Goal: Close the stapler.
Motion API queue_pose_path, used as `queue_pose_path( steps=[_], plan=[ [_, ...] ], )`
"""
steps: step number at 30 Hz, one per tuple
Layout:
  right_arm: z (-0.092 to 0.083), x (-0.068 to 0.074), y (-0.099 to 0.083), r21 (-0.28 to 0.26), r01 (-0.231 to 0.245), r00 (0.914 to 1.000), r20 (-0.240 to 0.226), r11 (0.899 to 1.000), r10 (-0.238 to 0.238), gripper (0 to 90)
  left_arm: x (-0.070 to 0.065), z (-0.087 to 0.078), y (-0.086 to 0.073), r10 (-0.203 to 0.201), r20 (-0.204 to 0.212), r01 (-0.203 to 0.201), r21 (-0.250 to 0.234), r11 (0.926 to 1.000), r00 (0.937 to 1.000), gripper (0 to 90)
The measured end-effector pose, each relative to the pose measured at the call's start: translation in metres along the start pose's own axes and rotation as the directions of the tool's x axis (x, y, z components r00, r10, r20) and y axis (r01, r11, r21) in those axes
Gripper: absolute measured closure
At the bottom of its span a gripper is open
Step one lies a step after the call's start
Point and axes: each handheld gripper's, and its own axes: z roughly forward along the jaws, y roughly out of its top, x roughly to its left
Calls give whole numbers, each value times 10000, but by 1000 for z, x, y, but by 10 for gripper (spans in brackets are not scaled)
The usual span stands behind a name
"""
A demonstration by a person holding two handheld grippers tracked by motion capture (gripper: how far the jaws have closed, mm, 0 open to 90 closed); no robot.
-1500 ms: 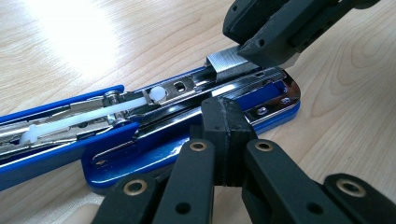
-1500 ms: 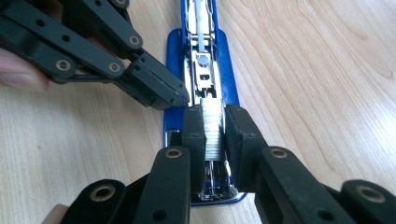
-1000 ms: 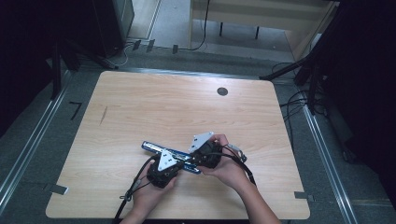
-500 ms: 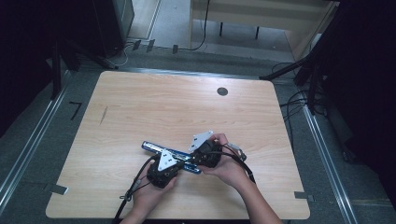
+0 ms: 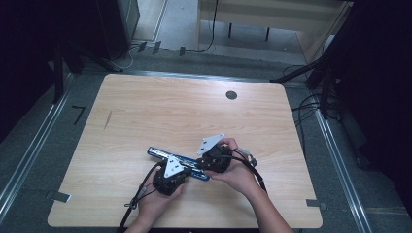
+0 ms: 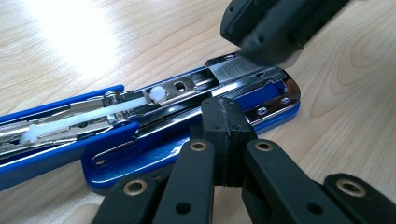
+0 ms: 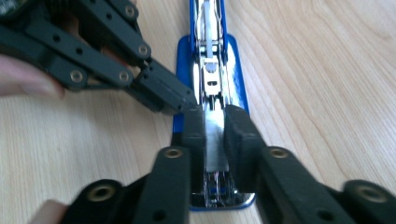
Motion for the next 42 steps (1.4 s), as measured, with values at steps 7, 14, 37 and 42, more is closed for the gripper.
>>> queue_pose_path(
  steps=[7, 14, 37, 42],
  plan=[
    [10, 3, 4, -374, -26, 9998, 209, 9993, 34, 896, 0, 0, 0, -19, 23, 19, 0, 10000, 10000, 900],
    [18, 2, 4, -522, -260, 9990, 337, 9983, 278, 900, 1, 0, 0, -43, 68, 43, 32, 10000, 10000, 900],
    [8, 3, 0, -1190, -676, 9970, 293, 9906, 716, 900, 15, -9, 1, -674, 610, 677, -25, 9977, 9959, 900],
    [7, 3, 3, -1233, -713, 9968, 259, 9898, 751, 900, 31, -20, 1, -854, 276, 857, -77, 9963, 9960, 900]
  ],
)
